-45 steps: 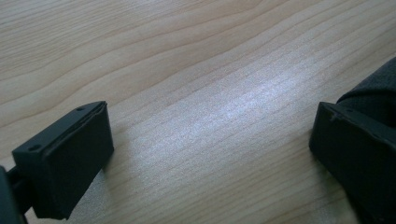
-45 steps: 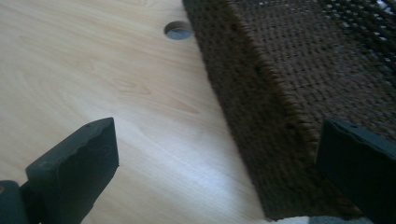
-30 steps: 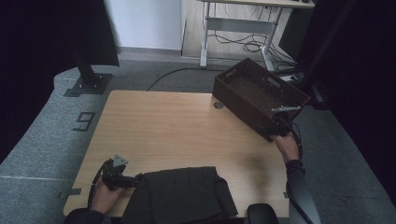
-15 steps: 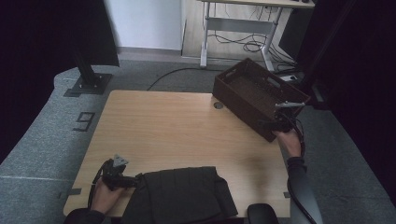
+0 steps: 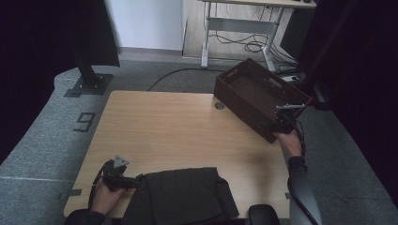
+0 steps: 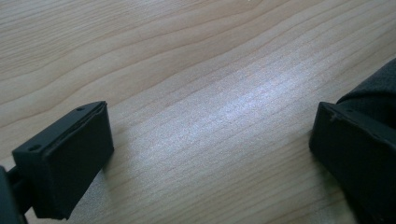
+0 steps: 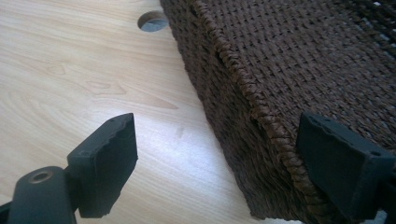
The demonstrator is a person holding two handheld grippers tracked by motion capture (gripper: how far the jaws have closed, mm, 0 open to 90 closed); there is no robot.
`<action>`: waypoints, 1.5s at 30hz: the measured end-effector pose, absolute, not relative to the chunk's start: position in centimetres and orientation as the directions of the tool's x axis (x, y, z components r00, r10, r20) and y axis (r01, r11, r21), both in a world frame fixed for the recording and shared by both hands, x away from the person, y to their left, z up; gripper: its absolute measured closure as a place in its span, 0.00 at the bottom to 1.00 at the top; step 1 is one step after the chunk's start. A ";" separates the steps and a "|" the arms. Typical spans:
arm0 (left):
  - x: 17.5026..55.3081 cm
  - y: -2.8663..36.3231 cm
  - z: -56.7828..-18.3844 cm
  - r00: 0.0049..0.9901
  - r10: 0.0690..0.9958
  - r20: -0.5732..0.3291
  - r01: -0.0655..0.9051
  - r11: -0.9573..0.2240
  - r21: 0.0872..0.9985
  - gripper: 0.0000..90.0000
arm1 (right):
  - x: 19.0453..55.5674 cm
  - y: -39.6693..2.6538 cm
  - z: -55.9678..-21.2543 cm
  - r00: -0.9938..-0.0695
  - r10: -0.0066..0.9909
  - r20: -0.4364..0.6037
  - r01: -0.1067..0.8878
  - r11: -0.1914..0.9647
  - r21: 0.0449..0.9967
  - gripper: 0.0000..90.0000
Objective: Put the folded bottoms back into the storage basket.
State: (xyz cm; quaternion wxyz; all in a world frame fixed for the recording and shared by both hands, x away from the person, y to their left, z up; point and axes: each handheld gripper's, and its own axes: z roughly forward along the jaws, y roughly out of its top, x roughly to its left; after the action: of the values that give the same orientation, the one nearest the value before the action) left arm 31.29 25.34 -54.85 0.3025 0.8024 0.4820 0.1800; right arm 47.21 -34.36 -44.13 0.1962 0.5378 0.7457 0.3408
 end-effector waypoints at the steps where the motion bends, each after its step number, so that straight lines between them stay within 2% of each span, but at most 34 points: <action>1: 31.3 25.3 -54.9 0.470 0.882 -0.003 0.665 -0.352 0.659 0.00 | 47.2 -34.3 -44.1 -0.354 0.932 0.082 0.670 0.191 0.718 0.15; 6: 31.3 25.3 -54.9 0.470 0.883 -0.003 0.665 -0.352 0.659 0.00 | 47.0 -33.8 -44.1 -0.403 0.905 0.134 0.676 0.196 0.711 0.14; 8: 31.3 25.3 -54.9 0.470 0.882 -0.003 0.665 -0.352 0.659 0.00 | 47.0 -33.5 -44.1 -0.413 0.900 0.138 0.678 0.202 0.707 0.18; 9: 31.3 25.3 -54.9 0.470 0.883 -0.003 0.665 -0.352 0.659 0.00 | 47.0 -33.3 -44.1 -0.415 0.900 0.134 0.678 0.207 0.706 0.21; 16: 31.3 25.3 -54.9 0.470 0.882 -0.003 0.665 -0.352 0.659 0.00 | 47.0 -32.7 -44.2 -0.414 0.900 0.139 0.686 0.208 0.698 0.56; 22: 31.3 25.3 -54.9 0.470 0.882 -0.003 0.665 -0.352 0.659 0.00 | 46.7 -32.3 -44.3 -0.416 0.898 0.144 0.685 0.205 0.699 0.73; 30: 31.3 25.3 -54.9 0.470 0.882 -0.003 0.665 -0.352 0.659 0.00 | 46.3 -31.2 -44.6 -0.424 0.894 0.145 0.681 0.209 0.701 0.87; 34: 31.3 25.3 -54.9 0.470 0.882 -0.003 0.665 -0.352 0.659 0.00 | 46.0 -30.4 -44.8 -0.435 0.885 0.168 0.682 0.201 0.703 0.87; 45: 31.3 25.3 -54.9 0.470 0.883 -0.003 0.665 -0.352 0.659 0.00 | 44.7 -28.8 -44.7 -0.456 0.879 0.139 0.672 0.238 0.701 0.86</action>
State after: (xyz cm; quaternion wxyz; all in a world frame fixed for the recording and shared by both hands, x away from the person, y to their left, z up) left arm 31.28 25.33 -54.85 0.3025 0.8023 0.4821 0.1800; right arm 44.70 -28.77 -44.74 0.1434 0.5014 0.7735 0.3602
